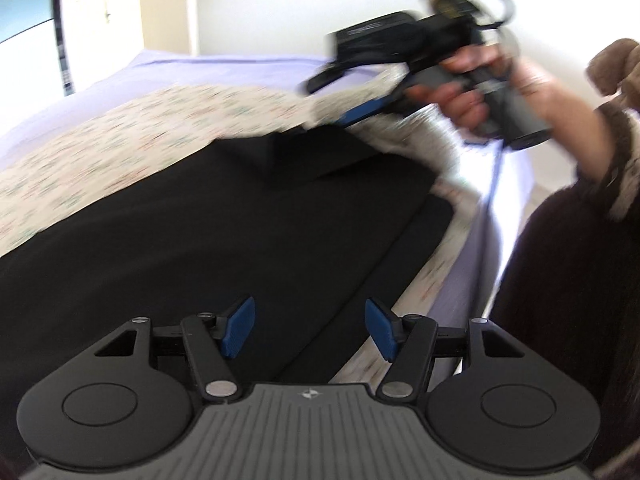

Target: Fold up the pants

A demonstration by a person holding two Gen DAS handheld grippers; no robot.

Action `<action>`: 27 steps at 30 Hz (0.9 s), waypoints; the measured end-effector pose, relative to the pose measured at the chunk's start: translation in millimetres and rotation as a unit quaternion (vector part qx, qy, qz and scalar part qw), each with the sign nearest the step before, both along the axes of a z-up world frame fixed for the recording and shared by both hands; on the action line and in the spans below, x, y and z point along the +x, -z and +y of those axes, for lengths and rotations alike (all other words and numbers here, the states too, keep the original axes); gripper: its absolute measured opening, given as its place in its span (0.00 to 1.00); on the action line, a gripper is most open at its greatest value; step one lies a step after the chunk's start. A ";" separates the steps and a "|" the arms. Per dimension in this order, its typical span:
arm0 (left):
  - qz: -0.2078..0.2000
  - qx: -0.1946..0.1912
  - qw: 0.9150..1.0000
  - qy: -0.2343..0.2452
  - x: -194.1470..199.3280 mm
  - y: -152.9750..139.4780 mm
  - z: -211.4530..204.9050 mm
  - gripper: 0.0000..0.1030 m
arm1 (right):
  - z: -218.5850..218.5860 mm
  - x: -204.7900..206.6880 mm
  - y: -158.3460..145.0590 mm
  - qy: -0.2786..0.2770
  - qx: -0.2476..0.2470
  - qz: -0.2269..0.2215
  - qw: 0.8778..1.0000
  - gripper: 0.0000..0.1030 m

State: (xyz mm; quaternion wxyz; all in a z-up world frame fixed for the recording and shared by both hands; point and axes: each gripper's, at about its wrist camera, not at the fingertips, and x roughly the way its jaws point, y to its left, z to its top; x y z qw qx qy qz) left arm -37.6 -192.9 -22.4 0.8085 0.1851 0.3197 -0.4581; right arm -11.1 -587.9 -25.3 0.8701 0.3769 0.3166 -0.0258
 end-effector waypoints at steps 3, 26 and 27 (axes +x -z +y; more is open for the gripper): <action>-0.002 0.018 0.999 -0.029 3.3 3.0 21.2 0.99 | 14.5 -16.7 -9.3 0.001 -0.055 0.016 0.998 0.69; 0.008 0.007 0.994 -0.107 2.0 9.1 91.6 0.99 | 84.7 14.4 -17.9 -0.042 -0.277 0.032 0.959 0.44; 0.012 0.006 0.994 -0.105 2.7 9.2 91.1 0.99 | 78.3 7.8 -25.5 -0.029 -0.274 0.023 0.961 0.47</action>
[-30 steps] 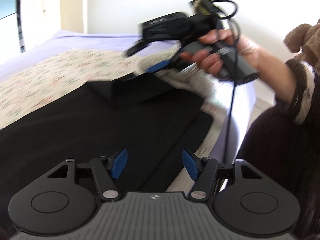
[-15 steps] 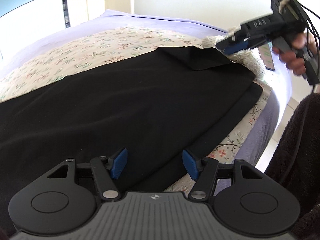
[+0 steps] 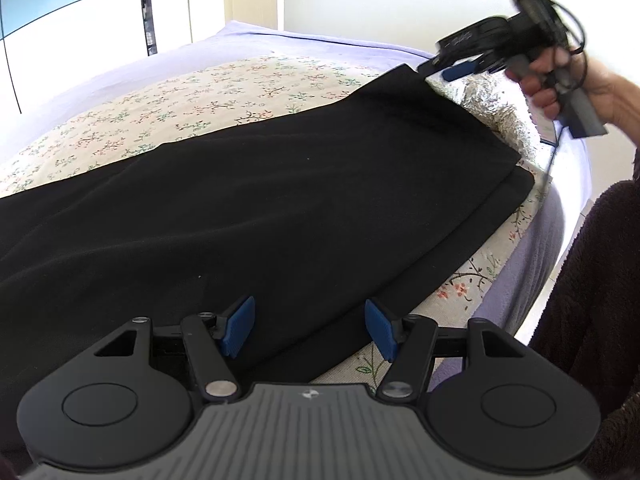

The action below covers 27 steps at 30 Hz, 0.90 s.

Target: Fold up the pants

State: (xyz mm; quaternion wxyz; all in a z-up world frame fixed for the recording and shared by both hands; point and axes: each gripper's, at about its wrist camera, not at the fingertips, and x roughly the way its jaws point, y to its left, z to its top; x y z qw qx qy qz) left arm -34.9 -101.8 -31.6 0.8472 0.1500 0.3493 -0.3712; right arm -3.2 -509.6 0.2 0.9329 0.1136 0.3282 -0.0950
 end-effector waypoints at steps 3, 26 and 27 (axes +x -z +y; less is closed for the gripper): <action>0.010 -0.010 1.000 0.014 1.9 -0.8 -8.2 0.99 | -11.1 -20.1 -16.3 0.001 -0.003 0.000 1.000 0.49; -0.111 0.022 0.992 0.056 -17.2 -17.4 -29.8 0.49 | -4.9 -86.1 8.3 0.012 0.068 0.122 0.990 0.01; -0.112 0.026 0.992 0.059 -17.6 -20.7 -27.4 0.49 | -0.8 -87.7 3.2 0.004 0.060 0.121 0.991 0.01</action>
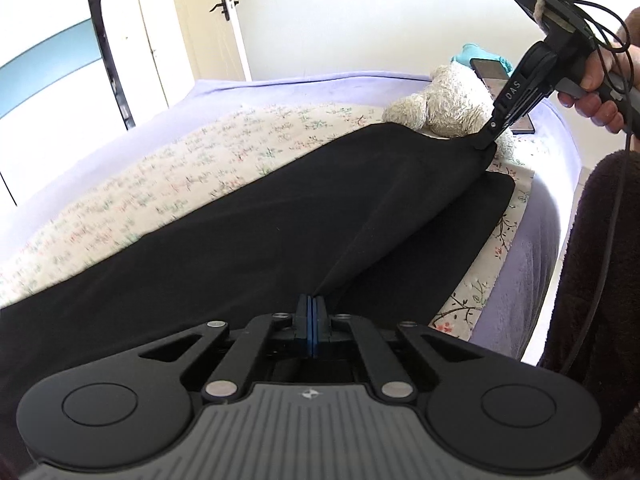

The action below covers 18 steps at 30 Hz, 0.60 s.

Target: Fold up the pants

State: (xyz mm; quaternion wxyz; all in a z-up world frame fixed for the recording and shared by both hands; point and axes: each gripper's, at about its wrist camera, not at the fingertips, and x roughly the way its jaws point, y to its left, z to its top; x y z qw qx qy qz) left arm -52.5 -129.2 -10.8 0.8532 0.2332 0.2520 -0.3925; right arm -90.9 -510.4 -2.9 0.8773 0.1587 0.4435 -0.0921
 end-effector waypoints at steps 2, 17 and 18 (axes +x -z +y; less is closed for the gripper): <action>0.003 0.012 1.000 0.009 -1.4 -4.2 4.0 0.49 | 6.5 -3.1 -6.2 -0.015 -0.003 0.007 1.000 0.01; 0.062 0.026 0.997 0.048 -9.9 5.4 6.1 0.91 | 8.3 0.8 6.0 -0.024 -0.009 0.006 1.000 0.49; 0.064 0.017 0.997 0.039 -7.7 3.8 6.3 0.92 | 2.5 6.8 7.4 -0.015 -0.002 -0.001 1.000 0.49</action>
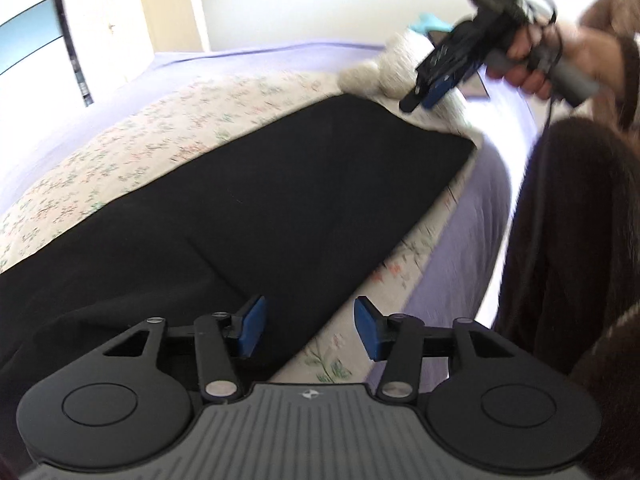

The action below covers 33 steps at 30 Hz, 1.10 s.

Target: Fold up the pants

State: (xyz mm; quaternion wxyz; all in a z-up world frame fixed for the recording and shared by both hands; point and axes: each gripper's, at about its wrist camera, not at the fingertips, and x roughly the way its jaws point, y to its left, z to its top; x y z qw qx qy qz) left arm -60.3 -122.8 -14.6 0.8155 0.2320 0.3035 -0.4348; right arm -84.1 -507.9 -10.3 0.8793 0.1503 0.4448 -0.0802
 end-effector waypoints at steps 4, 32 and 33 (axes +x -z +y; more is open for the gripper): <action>-0.004 -0.016 0.998 -0.056 15.5 -2.6 2.9 0.94 | -19.4 31.8 13.5 0.025 0.027 -0.016 0.999 0.49; 0.052 -0.098 0.874 -0.473 288.6 8.2 163.1 1.00 | 36.5 120.9 36.8 0.020 -0.151 -0.063 0.986 0.23; 0.057 -0.093 0.873 -0.476 296.4 11.9 162.9 1.00 | 39.7 122.3 37.6 0.020 -0.162 -0.061 0.985 0.23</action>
